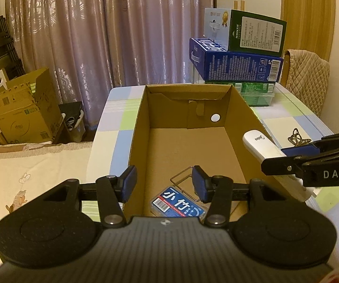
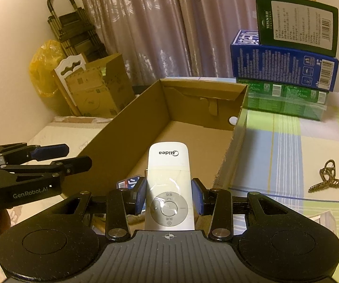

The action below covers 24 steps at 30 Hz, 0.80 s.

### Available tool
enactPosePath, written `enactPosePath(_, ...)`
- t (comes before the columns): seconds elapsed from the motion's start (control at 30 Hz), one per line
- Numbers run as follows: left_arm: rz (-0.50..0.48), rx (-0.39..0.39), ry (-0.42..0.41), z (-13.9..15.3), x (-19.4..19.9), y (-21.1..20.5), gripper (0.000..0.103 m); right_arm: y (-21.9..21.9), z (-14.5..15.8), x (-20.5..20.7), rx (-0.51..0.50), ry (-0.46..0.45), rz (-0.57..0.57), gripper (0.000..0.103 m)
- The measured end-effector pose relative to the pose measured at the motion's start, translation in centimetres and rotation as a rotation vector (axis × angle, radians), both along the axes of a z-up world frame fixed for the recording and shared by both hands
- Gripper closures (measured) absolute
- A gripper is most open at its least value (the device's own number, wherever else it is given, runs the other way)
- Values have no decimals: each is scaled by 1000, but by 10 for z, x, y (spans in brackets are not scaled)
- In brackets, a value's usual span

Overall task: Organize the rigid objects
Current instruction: 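Carry the white plug and remote into the cardboard box and open both tools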

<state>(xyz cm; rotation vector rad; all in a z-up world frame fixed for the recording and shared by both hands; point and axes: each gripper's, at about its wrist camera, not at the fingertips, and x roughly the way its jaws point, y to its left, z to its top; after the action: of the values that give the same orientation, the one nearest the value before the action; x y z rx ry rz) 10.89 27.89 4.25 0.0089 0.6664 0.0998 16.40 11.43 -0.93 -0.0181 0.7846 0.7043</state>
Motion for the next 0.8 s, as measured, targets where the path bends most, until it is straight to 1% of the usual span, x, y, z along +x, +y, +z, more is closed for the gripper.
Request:
enactPosePath(0.6, 4, -8, 2, -3, -1, 0, 57, 0, -6, 1, 8, 9, -1, 66)
enactPosePath(0.8, 6, -7, 0, -1, -1, -1, 57, -2, -4, -1, 15, -5, -13, 65)
